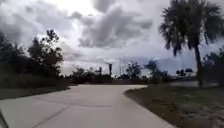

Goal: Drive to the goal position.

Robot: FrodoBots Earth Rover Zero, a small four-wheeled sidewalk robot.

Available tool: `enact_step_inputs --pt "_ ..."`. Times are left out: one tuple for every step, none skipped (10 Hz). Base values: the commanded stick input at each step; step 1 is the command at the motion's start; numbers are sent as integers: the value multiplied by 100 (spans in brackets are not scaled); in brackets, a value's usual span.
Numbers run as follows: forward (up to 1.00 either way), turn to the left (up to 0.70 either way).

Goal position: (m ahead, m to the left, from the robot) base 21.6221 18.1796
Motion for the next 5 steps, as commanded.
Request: enact_step_inputs --pt "85 24" --pt "85 9" --pt "85 0" --pt "85 0" --pt "85 0"
